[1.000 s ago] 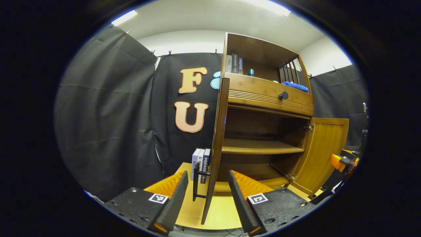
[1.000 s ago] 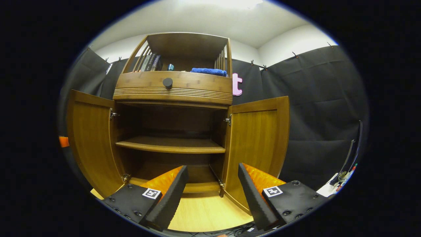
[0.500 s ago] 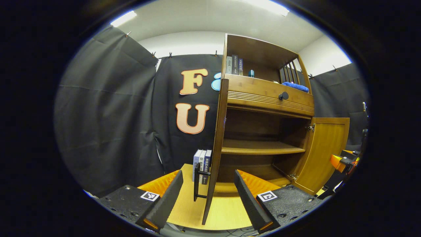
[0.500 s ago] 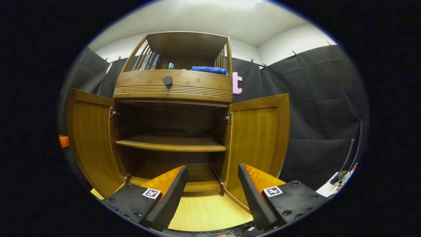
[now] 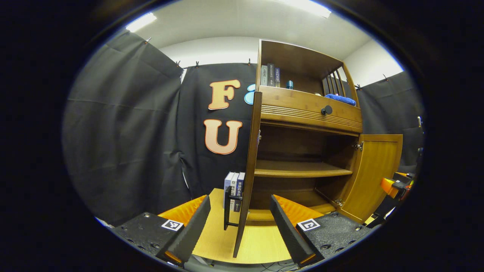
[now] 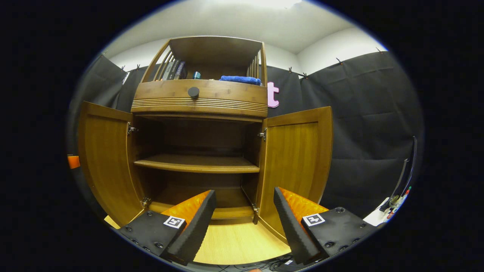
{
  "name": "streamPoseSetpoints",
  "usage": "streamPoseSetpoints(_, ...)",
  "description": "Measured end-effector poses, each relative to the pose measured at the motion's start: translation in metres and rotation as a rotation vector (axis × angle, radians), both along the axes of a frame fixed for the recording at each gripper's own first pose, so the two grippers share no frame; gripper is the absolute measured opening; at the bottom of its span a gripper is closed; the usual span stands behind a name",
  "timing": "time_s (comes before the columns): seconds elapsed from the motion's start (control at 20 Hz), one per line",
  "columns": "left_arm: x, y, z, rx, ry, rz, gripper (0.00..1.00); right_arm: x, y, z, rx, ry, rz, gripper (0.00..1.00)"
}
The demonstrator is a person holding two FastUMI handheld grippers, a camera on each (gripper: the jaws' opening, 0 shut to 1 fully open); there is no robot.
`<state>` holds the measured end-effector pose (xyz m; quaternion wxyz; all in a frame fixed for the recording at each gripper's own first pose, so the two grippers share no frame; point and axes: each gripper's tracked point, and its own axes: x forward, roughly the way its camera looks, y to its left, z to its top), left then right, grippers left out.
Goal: Open the right door of the double-door shoe cabinet with the right hand, and open the left door with the left hand.
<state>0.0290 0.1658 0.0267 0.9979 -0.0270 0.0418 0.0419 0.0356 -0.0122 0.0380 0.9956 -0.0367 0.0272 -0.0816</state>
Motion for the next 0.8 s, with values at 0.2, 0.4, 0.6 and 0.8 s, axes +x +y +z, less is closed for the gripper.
streamPoseSetpoints(0.2, -0.0012, -0.0011, -0.0006, 0.003, 0.002, 0.0, 0.92, -0.0019, -0.0028, -0.002, 0.003, 0.004, -0.004, 0.94)
streamPoseSetpoints(0.4, -0.0021, -0.0022, -0.0036, 0.0, 0.006, -0.002, 0.92, -0.0019, -0.0031, -0.0019, 0.003, 0.005, -0.004, 0.98)
streamPoseSetpoints(0.6, -0.0036, -0.0014, -0.0054, 0.004, 0.01, 0.002, 0.92, -0.0035, -0.0038, -0.0035, 0.005, 0.008, -0.002, 1.0)
streamPoseSetpoints(0.8, -0.0061, -0.0039, -0.005, 0.005, 0.01, 0.0, 0.92, -0.0041, -0.0043, -0.0045, 0.006, 0.011, 0.0, 0.98)
